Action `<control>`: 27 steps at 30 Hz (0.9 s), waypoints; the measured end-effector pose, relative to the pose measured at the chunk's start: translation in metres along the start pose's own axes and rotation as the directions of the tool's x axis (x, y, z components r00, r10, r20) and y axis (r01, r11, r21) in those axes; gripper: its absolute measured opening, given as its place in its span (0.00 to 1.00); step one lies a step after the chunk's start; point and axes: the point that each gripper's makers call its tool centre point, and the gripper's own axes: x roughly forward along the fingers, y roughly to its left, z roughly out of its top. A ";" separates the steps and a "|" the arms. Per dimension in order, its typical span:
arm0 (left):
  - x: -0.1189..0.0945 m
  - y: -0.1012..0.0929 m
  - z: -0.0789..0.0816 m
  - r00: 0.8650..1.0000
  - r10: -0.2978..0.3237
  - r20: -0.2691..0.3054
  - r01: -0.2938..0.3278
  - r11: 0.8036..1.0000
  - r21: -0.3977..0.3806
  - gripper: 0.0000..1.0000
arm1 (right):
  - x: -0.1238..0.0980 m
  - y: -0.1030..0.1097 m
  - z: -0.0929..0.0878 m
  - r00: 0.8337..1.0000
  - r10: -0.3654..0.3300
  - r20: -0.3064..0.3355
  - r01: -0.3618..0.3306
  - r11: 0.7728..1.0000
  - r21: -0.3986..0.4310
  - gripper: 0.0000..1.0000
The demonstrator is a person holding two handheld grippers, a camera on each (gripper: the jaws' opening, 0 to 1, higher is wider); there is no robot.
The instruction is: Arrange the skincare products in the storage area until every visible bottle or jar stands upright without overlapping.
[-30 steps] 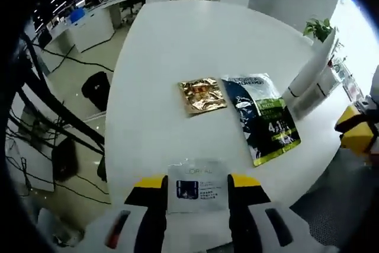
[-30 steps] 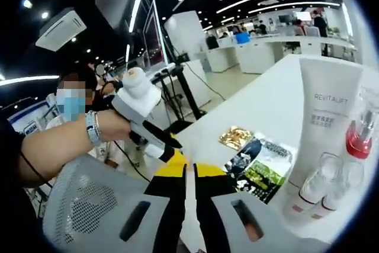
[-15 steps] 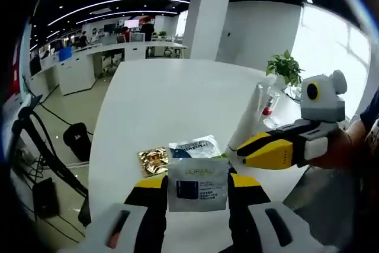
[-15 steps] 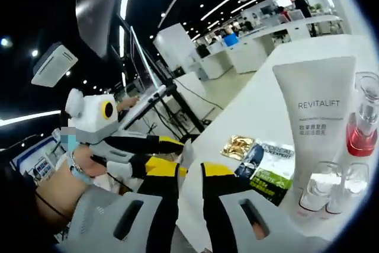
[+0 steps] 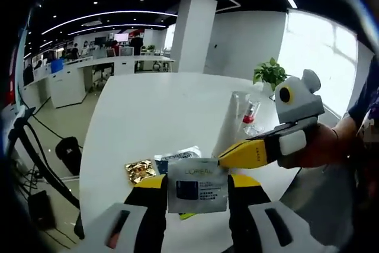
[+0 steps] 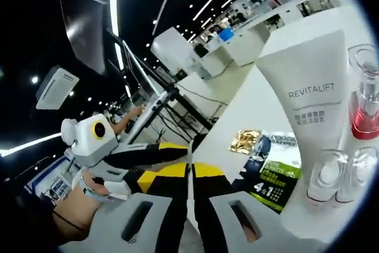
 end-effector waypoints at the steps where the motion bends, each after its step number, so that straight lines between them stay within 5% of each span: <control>1: 0.001 0.000 -0.002 1.000 0.002 -0.009 -0.002 1.000 0.004 0.42 | 0.000 0.000 -0.002 1.000 0.000 -0.012 0.000 1.000 0.011 0.00; 7: 0.000 -0.003 -0.006 0.999 -0.016 -0.028 0.017 0.999 0.037 0.41 | -0.004 0.002 -0.002 1.000 -0.005 -0.015 0.004 0.999 -0.040 0.00; 15: -0.013 0.003 0.008 0.994 -0.088 0.070 0.096 0.988 -0.123 0.42 | -0.021 0.003 0.021 0.999 0.008 0.031 -0.006 0.997 -0.081 0.00; 19: -0.015 0.003 0.008 0.988 -0.128 0.083 0.143 0.968 -0.205 0.41 | -0.024 0.015 0.028 0.996 0.088 0.029 -0.086 0.994 -0.062 0.00; 23: -0.018 0.001 0.016 0.981 -0.142 0.135 0.171 0.957 -0.234 0.28 | -0.019 0.021 0.024 0.994 0.112 0.001 -0.112 0.991 -0.070 0.00; 25: -0.019 -0.004 0.011 0.978 -0.176 0.107 0.199 0.944 -0.262 0.19 | -0.015 0.025 0.021 0.993 0.120 -0.003 -0.120 0.990 -0.073 0.00; 27: -0.016 0.002 0.003 0.988 -0.145 0.054 0.155 0.949 -0.273 0.14 | -0.011 0.023 0.018 0.996 0.091 -0.005 -0.091 0.991 -0.099 0.00</control>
